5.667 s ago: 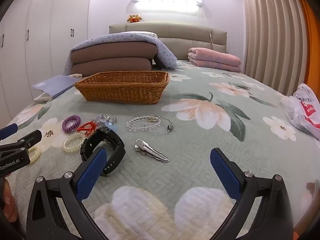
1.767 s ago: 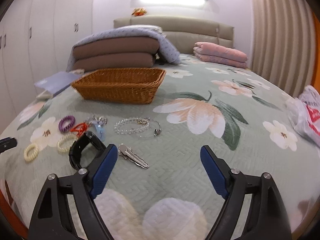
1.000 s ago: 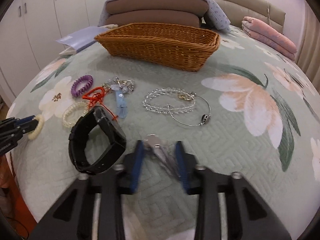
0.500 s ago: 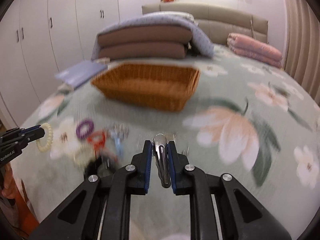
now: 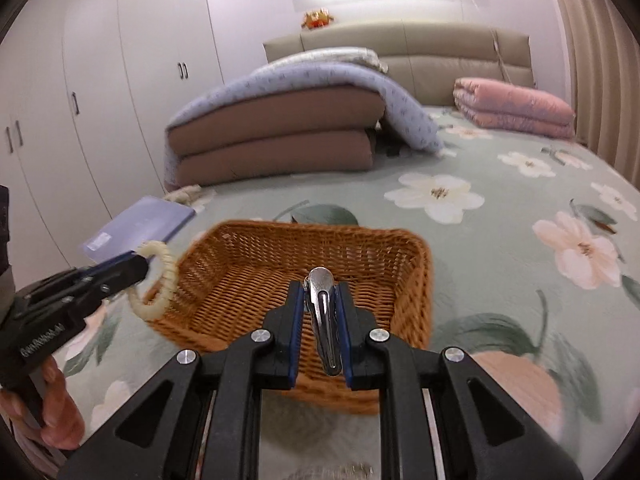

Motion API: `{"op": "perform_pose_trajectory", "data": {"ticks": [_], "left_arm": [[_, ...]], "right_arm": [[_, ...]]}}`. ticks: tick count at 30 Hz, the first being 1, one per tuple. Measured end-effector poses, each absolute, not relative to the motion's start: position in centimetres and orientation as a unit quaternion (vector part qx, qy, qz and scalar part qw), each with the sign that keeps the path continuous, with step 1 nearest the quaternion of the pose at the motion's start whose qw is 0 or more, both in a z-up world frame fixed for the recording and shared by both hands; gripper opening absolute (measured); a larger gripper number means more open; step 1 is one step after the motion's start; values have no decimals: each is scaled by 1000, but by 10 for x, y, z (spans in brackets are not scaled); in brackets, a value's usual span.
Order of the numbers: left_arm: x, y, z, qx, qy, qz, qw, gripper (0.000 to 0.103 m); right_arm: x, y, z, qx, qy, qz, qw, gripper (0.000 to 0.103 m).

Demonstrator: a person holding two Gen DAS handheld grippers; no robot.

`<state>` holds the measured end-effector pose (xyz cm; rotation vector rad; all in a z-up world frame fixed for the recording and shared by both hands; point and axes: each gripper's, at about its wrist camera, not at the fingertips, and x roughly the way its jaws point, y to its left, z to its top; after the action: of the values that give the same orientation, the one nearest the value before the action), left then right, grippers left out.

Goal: Organize jewelry
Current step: 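Carry both items to the wicker basket and open both tools to drop them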

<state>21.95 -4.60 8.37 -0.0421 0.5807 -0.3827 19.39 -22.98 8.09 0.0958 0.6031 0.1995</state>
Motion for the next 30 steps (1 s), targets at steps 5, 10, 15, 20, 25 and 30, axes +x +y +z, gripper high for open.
{"op": "perform_pose_trajectory", "data": {"ticks": [5,10,15,20,25,30], "left_arm": [[249,-50,52,-24,309,-186,932,11],[254,-48,42,-23,318,-182,930,11],[249,-43,44,-33,314,-183,931,30],[221,-24,66,-71,279,-206,935,45],[173,1,89,-93,242,-204,944,58],[119,18,107,-92,216,-208,950,65]], "right_arm": [[222,-228,47,44,333,89,938,18],[229,-233,28,59,357,89,928,19],[218,-240,38,70,327,95,937,36],[190,-244,60,81,294,96,948,36],[140,-250,83,89,261,98,956,40],[90,-254,98,94,234,101,962,45]]}}
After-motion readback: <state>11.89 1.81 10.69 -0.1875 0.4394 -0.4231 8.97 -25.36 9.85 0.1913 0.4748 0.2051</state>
